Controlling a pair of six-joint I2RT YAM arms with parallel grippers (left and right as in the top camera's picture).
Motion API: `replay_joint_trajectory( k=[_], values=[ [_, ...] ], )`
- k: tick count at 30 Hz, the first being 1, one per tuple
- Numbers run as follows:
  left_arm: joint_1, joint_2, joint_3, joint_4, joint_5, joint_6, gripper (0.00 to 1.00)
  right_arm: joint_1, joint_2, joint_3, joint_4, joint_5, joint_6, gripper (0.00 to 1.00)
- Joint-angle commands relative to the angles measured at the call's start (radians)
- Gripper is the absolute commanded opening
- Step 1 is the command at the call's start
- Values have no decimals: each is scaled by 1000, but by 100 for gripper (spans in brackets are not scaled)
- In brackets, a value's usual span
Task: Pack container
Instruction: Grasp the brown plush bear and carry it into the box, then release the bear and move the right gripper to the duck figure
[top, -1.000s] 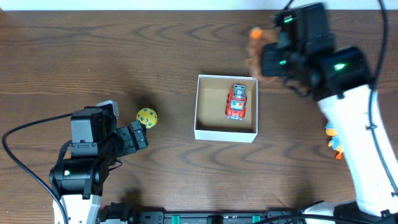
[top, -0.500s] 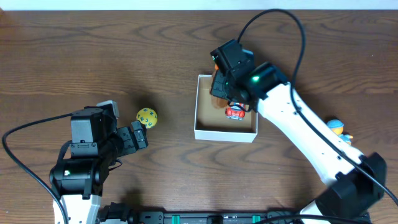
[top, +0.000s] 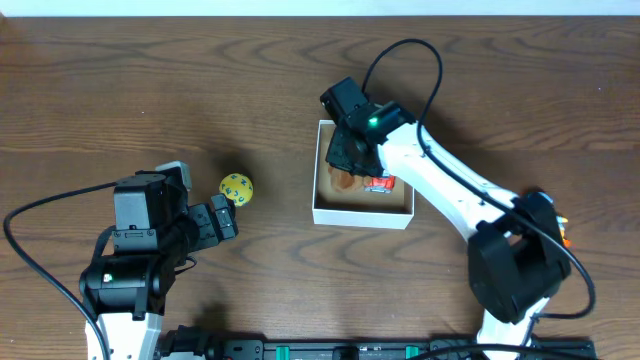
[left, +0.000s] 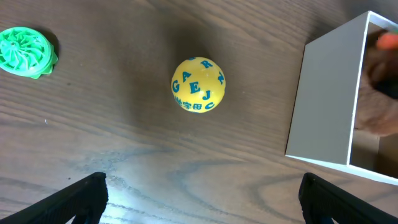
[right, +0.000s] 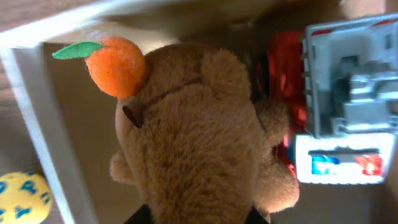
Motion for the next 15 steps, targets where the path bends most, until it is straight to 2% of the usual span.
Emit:
replay_joint_trajectory(
  k=[1, 6, 10, 15],
  values=[
    [2, 0, 15, -1, 5, -6, 98, 8, 33, -2, 1, 1, 37, 1],
    [2, 0, 15, -3, 5, -6, 98, -3, 63, -2, 23, 1, 43, 6],
    [2, 0, 15, -5, 5, -6, 98, -8, 63, -2, 34, 11, 42, 31],
    [2, 0, 15, -8, 5, -6, 98, -8, 63, 2, 48, 13, -15, 49]
  ],
)
